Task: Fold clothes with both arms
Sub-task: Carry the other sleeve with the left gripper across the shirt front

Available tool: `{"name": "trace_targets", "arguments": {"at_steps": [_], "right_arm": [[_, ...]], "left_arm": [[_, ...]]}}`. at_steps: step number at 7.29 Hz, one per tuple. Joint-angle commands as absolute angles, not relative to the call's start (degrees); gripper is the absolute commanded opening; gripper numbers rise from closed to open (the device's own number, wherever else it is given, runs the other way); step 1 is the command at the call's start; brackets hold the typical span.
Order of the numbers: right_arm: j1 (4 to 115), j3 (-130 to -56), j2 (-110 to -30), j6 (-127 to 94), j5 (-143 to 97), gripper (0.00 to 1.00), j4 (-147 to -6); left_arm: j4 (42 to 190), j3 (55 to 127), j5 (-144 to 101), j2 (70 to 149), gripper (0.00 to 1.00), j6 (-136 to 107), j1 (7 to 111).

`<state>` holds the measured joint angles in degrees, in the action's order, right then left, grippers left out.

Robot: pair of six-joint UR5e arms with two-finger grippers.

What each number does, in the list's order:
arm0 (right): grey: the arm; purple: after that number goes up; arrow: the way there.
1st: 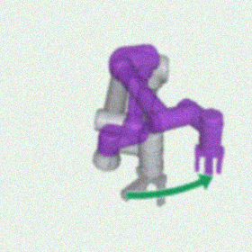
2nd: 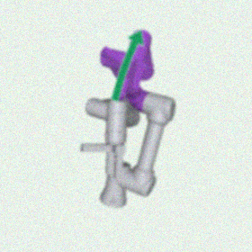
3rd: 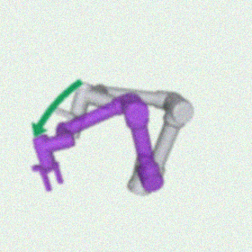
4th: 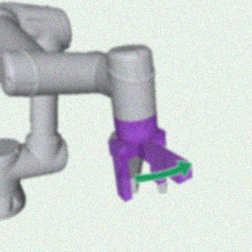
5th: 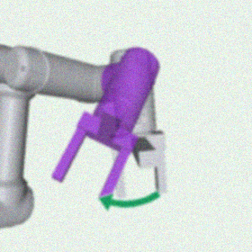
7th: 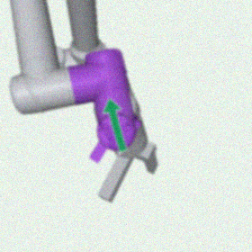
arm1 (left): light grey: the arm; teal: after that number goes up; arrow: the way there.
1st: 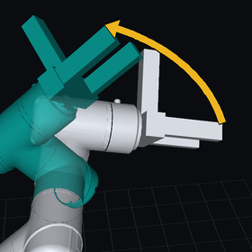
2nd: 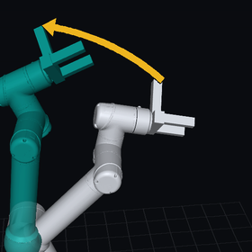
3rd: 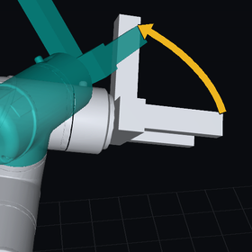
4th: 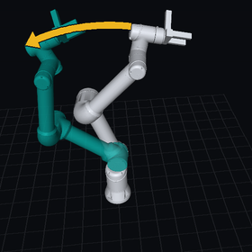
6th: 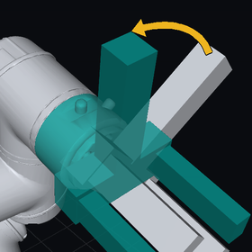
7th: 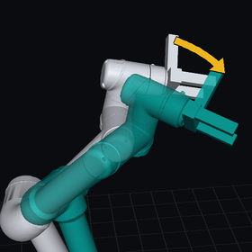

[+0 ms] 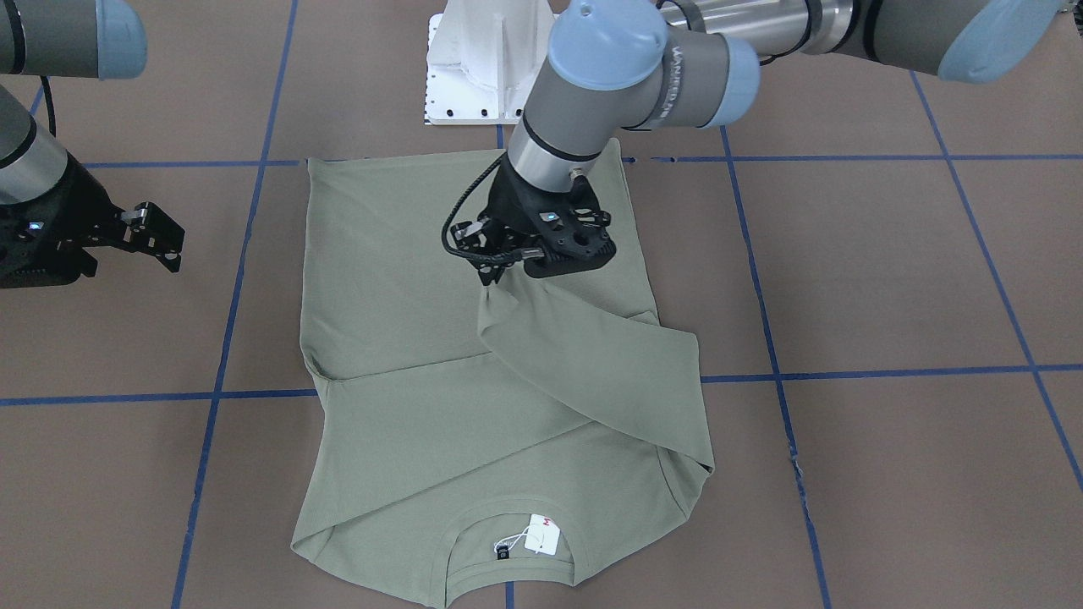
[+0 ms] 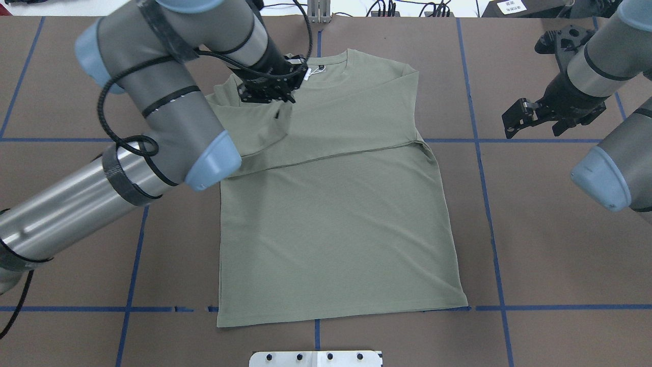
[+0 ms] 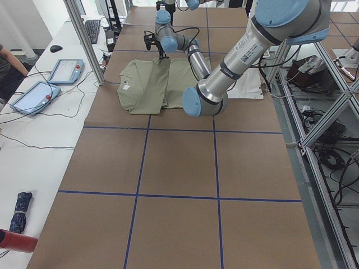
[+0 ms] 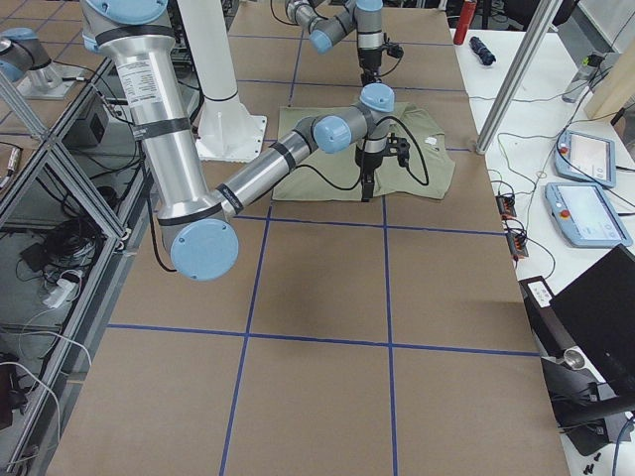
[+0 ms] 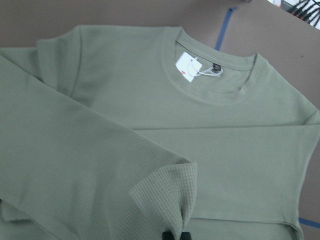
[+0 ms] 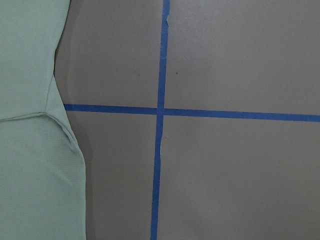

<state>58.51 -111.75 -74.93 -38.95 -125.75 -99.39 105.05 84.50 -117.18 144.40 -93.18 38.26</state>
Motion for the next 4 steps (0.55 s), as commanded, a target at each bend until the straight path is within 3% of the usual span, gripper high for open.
{"name": "trace_targets", "arguments": {"at_steps": [1, 4], "right_arm": [[58.7, -111.6, -75.4, -39.0, -126.1, 1.0, -99.0], [58.8, -111.6, -75.7, -39.0, -126.2, 1.0, -98.9]], "left_arm": [[112.8, 71.8, -114.9, 152.5, 0.0, -98.8, 34.6], [115.2, 70.1, -111.5, 152.8, 0.0, -100.3, 31.3]]}}
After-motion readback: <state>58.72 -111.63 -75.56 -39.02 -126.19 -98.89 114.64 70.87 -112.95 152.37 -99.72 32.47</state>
